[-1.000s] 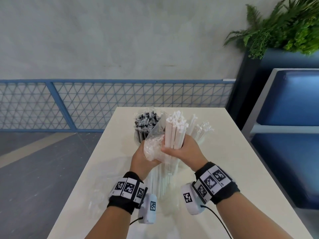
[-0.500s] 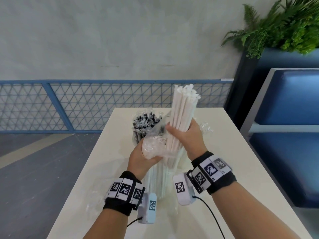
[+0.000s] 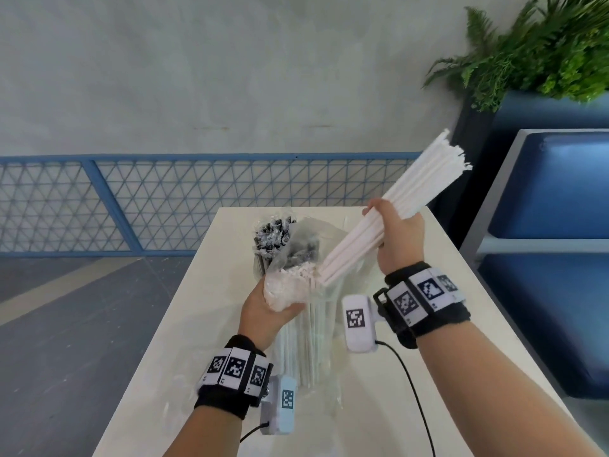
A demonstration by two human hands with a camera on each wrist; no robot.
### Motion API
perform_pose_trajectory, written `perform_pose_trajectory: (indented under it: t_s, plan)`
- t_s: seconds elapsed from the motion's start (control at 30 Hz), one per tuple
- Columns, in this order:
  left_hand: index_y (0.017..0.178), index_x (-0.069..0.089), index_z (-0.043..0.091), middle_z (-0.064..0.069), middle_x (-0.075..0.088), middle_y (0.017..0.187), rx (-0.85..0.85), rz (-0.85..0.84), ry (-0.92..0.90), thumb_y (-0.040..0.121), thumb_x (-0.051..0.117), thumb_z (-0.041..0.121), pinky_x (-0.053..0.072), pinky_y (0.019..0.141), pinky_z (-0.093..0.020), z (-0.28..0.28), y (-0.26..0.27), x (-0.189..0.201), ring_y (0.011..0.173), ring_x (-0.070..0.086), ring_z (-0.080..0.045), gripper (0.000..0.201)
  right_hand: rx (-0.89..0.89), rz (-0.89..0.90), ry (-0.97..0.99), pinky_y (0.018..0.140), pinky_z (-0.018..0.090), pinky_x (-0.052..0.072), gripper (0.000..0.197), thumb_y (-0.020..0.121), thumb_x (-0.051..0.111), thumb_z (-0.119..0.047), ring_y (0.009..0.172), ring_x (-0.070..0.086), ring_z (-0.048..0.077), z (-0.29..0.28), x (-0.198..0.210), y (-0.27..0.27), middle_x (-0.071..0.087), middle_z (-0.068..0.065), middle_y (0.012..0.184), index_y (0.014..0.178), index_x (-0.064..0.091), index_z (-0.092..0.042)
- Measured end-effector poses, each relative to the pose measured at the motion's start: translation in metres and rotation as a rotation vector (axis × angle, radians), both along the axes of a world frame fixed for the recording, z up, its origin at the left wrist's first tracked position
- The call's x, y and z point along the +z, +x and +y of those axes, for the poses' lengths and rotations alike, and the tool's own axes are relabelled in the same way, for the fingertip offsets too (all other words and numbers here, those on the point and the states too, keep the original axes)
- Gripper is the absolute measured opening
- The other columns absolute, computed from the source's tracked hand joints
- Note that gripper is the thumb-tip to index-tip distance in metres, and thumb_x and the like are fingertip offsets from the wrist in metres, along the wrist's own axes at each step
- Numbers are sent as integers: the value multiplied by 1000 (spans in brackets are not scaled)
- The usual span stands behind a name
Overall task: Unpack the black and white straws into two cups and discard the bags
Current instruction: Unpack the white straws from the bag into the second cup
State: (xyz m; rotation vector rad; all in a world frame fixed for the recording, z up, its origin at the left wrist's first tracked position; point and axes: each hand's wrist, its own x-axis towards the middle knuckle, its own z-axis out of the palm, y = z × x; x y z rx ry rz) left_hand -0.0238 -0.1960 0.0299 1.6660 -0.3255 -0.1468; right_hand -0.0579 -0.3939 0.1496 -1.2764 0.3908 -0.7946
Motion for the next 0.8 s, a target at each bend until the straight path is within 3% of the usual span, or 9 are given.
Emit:
perform_pose_trajectory:
  t_s: [0.1, 0.17, 0.23, 0.3, 0.37, 0.47, 0.6, 0.67, 0.8]
  plan:
    - [110, 57, 27, 9, 66, 102, 16, 7, -21, 68, 80, 4, 47, 69, -4, 1, 1, 0, 97, 61, -8, 53, -34, -41, 45, 46, 18, 43, 11, 77, 60, -6, 52, 55, 10, -12, 10, 0, 55, 5, 67, 80, 61, 4]
    - [110, 57, 32, 6, 66, 105, 54, 17, -29, 68, 81, 8, 48, 79, -14, 1, 2, -2, 100, 61, -10, 54, -76, -40, 38, 46, 19, 42, 15, 71, 64, -9, 57, 52, 14, -20, 12, 2, 52, 3, 66, 81, 59, 1]
    - [115, 58, 24, 0, 67, 110, 95, 29, -32, 67, 82, 11, 48, 89, -26, 2, 3, -5, 107, 61, -17, 55, -122, -32, 16, 48, 22, 41, 21, 65, 66, -11, 60, 50, 14, -25, 10, 6, 49, 0, 68, 81, 56, -2]
    - [117, 58, 19, -2, 67, 112, 103, 34, -41, 67, 82, 11, 48, 90, -29, 0, 3, -5, 107, 61, -18, 56, -158, -7, -37, 54, 24, 43, 24, 69, 68, -11, 67, 52, 14, -26, 5, 10, 51, -2, 73, 88, 54, -4]
    - [118, 56, 20, -1, 66, 111, 95, 27, -34, 69, 81, 10, 48, 86, -25, -3, 2, -4, 106, 61, -16, 56, -188, 14, -125, 59, 16, 46, 26, 76, 67, -13, 75, 54, 12, -22, -1, 13, 54, -3, 80, 97, 54, -5]
    - [119, 56, 17, -2, 66, 110, 97, 14, -11, 69, 80, 10, 47, 87, -26, -8, 0, -2, 105, 60, -17, 56, -210, -5, -169, 57, 3, 43, 27, 81, 67, -16, 76, 53, 6, -16, -5, 20, 54, -7, 82, 102, 52, -8]
    - [117, 57, 16, -1, 66, 109, 89, 28, -6, 69, 80, 11, 47, 89, -28, -9, -2, -1, 105, 60, -17, 53, -155, 101, -252, 67, 14, 44, 32, 83, 66, -18, 87, 55, 15, -7, -25, 28, 58, 2, 96, 111, 54, -7]
    - [117, 58, 15, -1, 67, 108, 84, 43, -29, 69, 80, 10, 50, 89, -30, -8, -3, -2, 105, 61, -17, 54, -112, 152, -303, 62, 12, 42, 33, 82, 67, -19, 87, 56, 16, -5, -41, 29, 59, 2, 93, 111, 56, -7]
    - [117, 58, 14, 0, 68, 106, 86, 44, -55, 68, 80, 7, 52, 82, -20, -7, -2, -3, 102, 64, -14, 54, -99, 140, -236, 71, 19, 44, 37, 79, 68, -10, 81, 58, 6, -9, -53, 31, 62, -2, 90, 111, 52, -12]
